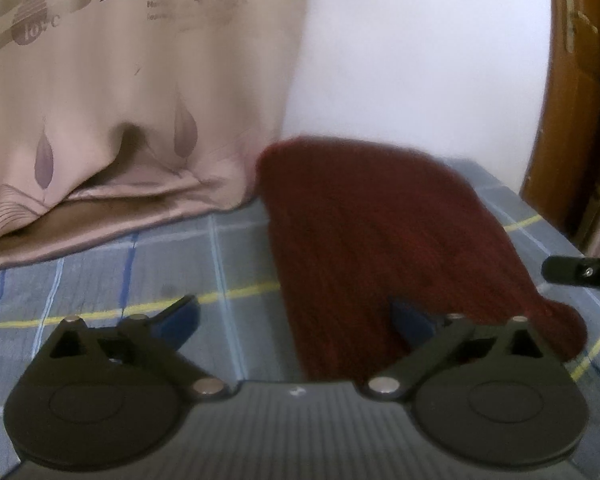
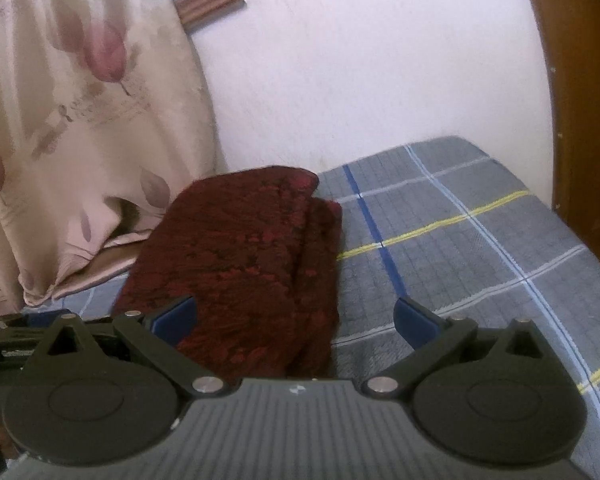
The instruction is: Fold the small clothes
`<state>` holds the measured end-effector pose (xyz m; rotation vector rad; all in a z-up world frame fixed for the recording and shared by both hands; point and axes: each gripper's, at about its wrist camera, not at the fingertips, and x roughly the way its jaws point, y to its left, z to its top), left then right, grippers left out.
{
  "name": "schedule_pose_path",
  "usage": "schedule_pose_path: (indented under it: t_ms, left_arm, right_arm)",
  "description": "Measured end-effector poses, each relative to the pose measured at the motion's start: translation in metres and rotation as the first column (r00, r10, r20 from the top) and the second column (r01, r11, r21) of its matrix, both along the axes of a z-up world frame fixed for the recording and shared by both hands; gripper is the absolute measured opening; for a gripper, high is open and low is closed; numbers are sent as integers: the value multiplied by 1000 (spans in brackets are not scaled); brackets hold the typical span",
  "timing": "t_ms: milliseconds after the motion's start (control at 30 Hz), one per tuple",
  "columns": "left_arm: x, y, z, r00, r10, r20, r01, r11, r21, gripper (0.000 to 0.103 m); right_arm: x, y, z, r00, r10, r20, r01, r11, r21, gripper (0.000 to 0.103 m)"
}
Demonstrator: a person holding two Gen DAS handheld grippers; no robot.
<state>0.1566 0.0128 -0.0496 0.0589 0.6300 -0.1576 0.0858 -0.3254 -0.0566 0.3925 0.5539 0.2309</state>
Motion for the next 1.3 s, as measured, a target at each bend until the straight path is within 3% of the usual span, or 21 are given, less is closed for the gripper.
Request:
schedule_pose_path:
  t_ms: [133,267,367,467,533,667,733,900,933,1000,1133,1300]
  left_arm:
    - [29,21,-5,999,-38,-25,35,992,-124,103]
    - [65,47,-19,983,-145,-113,101,941,-323,103]
    - [84,61,-34,966,-212,-150,121,878,-464,103]
    - [99,66,-48,951,-262,-162,143,842,-521,103]
    - [108,72,-56,943,-283,-173,132,798,-588,103]
    - [132,61,-76,891,-395,-225,157,732,-663,103]
    - [140,57,-83,868,-445,-219,169,681,-713,103]
    - [141,44,-85,864,-467,-190,224,693,-686,103]
    - [140,44,-85,866,-464,-185,226,695,-682,98]
    - [135,44,-85,876,-447,-181,217,700,-680,90]
    - [118,38,-79,894,-420,-157,226,724,-652,76]
    - [95,38,-66,912,-385,-138,218,744,-632,71]
  right_arm:
    - [30,-6,-12,997,18,-69,-15,999,45,103]
    - [54,-9,-24,993,41,-110,-31,995,95,103]
    - [68,-11,-34,989,66,-134,-47,988,145,103]
    - [81,-16,-40,987,80,-140,-53,980,189,103]
    - [89,-15,-44,984,99,-150,-67,976,207,103]
    - [107,-14,-47,976,159,-151,-119,963,243,103]
    - [117,-13,-47,969,191,-156,-146,955,257,103]
    - [133,-7,-51,931,332,-150,-257,890,377,103]
    - [135,-6,-53,930,337,-148,-259,884,390,103]
    - [137,-6,-55,927,349,-138,-270,876,399,97]
    - [133,-8,-61,924,358,-131,-267,853,449,62]
    - [120,0,-47,934,347,-91,-275,855,440,54]
